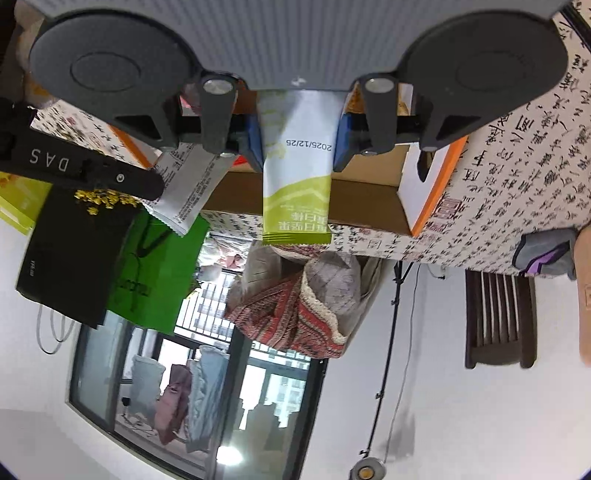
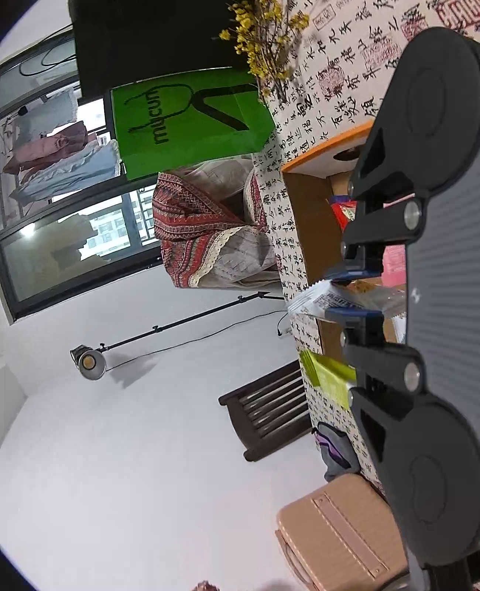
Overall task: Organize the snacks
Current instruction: 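Carry the bar and sachet over the box and open both grippers, then withdraw both grippers from the box back to the snack pile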
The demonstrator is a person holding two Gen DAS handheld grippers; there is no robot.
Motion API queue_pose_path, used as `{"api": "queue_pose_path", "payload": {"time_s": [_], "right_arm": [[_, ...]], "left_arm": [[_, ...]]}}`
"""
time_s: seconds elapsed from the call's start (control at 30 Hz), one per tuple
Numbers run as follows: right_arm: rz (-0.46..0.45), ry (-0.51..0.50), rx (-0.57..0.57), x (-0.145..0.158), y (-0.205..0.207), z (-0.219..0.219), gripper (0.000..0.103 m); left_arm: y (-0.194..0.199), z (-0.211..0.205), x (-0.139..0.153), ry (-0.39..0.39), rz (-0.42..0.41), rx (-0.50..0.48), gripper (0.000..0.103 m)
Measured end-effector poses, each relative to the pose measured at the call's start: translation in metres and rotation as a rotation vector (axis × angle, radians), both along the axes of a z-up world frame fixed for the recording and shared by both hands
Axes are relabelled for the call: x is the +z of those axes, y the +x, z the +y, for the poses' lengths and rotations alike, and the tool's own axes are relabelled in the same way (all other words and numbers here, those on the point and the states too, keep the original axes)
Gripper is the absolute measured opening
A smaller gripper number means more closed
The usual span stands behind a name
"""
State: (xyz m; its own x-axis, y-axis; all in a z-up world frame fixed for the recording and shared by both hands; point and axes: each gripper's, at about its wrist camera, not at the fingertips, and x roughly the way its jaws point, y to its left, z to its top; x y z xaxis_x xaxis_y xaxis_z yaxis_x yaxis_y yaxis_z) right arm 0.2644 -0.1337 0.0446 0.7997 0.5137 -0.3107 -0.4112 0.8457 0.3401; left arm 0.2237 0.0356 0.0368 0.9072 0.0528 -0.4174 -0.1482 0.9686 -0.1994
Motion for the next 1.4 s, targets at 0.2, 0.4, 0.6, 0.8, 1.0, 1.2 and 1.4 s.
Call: {"api": "queue_pose_path", "payload": {"time_s": [0.2,0.4,0.6,0.8,1.0,1.2,1.4], "right_arm": [[0.010,0.021,0.021,-0.027,0.012,0.002,0.015],[0.008,0.010,0.031,-0.035,0.011,0.002,0.015],[0.003,0.001,0.028,-0.038,0.012,0.001,0.015],[-0.021,0.011,0.014,-0.034,0.006,-0.005,0.051],[-0.032,0.079,-0.011,-0.030,0.002,-0.017,0.103],[-0.035,0.071,-0.033,-0.030,0.002,-0.017,0.103],[-0.039,0.071,-0.032,-0.028,0.002,-0.018,0.103]], "left_arm": [[0.009,0.012,-0.020,0.010,0.003,0.034,0.039],[0.005,0.013,-0.027,0.032,-0.012,0.028,0.039],[0.001,0.010,-0.027,0.031,-0.029,0.026,0.040],[-0.012,0.009,-0.020,0.028,-0.097,0.041,0.074],[-0.022,0.009,-0.014,0.029,-0.156,0.117,0.103],[-0.019,0.011,-0.014,0.023,-0.126,0.133,0.103],[-0.023,0.011,-0.009,0.018,-0.141,0.135,0.103]]}}
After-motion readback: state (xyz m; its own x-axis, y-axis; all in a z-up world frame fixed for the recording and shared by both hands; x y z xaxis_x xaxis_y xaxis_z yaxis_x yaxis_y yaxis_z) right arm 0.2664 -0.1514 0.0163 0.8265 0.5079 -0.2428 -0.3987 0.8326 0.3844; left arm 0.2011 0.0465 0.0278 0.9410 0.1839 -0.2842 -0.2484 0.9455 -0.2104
